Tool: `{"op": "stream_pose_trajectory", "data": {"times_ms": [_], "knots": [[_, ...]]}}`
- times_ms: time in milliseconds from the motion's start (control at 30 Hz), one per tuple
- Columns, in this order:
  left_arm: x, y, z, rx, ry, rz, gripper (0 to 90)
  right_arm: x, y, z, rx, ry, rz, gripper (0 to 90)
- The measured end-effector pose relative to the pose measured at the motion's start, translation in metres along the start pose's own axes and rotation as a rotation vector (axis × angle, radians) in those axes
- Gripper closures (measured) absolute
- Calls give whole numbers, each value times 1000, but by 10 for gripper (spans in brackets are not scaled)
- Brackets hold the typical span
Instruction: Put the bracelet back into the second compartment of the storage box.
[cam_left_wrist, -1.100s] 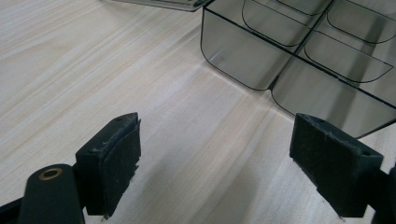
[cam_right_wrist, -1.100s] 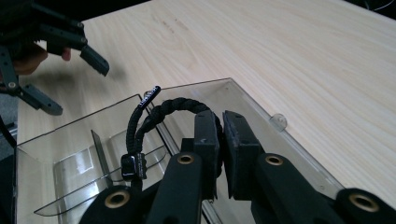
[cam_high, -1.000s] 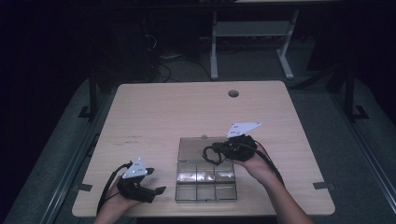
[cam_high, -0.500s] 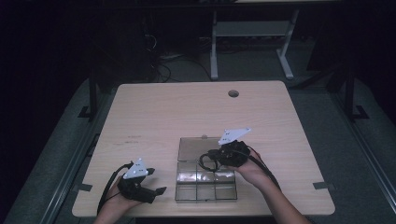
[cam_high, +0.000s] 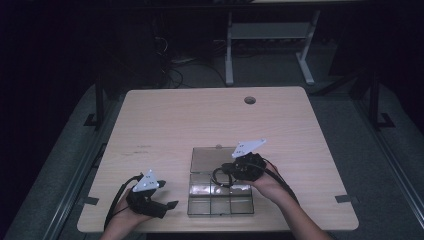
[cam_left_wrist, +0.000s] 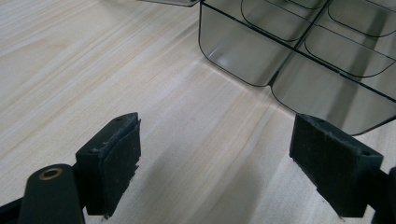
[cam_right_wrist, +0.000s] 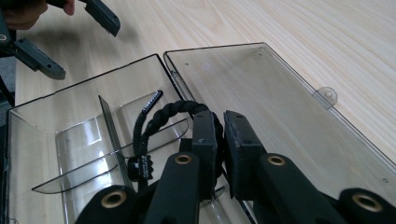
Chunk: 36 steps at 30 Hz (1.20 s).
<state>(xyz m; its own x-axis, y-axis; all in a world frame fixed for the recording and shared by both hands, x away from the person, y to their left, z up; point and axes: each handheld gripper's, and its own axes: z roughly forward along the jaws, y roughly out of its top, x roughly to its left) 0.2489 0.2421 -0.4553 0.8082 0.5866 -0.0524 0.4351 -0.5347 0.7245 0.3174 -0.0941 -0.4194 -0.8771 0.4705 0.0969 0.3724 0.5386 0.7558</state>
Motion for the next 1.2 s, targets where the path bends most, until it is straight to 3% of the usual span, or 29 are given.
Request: {"op": "stream_pose_trajectory", "data": {"times_ms": [667,1200], "knots": [[-1,0,1,12,-5,4,162,6,-4,2,22,13,5,809],[-1,0,2,14,-5,4,162,11,-3,2,2,31,-7,787]]}}
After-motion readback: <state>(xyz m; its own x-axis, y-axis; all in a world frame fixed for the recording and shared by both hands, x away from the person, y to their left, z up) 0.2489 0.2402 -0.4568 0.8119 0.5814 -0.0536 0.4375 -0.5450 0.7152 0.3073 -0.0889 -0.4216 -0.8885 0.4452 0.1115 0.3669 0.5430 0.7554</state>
